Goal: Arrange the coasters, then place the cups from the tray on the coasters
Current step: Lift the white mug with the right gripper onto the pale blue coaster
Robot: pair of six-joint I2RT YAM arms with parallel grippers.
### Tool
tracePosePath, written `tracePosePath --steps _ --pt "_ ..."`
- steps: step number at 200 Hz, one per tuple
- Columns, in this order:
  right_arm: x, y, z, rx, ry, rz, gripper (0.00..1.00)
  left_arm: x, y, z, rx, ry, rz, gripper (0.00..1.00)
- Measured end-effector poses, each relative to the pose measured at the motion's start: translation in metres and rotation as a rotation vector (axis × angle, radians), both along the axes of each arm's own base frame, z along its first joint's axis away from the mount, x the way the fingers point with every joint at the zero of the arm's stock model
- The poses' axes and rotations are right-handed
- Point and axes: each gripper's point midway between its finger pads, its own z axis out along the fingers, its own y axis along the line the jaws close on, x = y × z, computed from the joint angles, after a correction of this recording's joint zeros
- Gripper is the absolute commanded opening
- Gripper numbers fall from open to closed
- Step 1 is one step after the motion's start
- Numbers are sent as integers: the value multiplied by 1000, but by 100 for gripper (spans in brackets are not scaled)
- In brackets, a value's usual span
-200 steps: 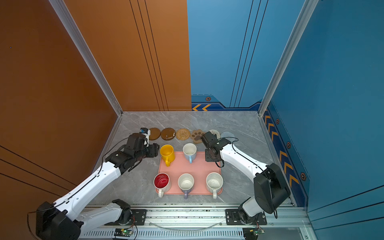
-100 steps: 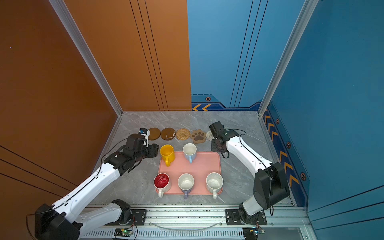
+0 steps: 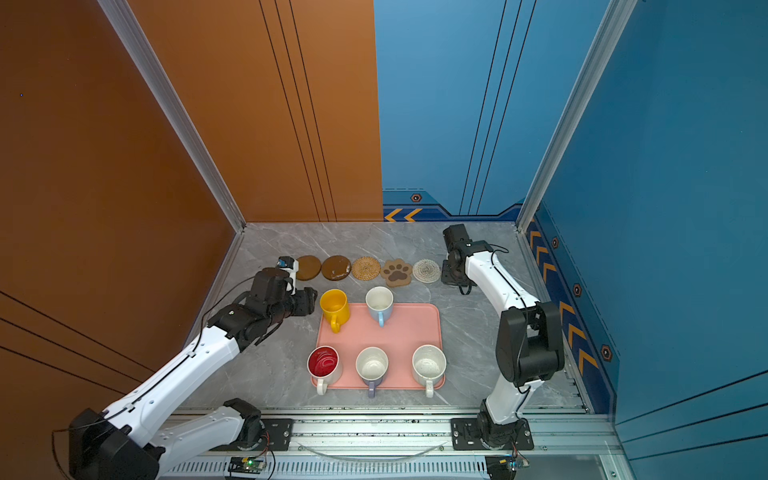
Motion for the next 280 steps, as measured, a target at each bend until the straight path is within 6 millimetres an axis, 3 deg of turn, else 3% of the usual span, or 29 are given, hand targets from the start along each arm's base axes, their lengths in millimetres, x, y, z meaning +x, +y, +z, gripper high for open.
tracePosePath --steps 85,116,199,280 --pt "29 -11 -26 8 30 -14 0 -2 3 -4 17 17 12 68" --pt "30 -11 -38 8 54 -15 0 -2 4 -6 16 25 16 68" --pt "41 -10 -37 14 12 -17 0 -4 6 -8 20 41 29 68" --pt "41 -11 -53 8 48 -18 0 -4 7 -9 25 40 35 68"
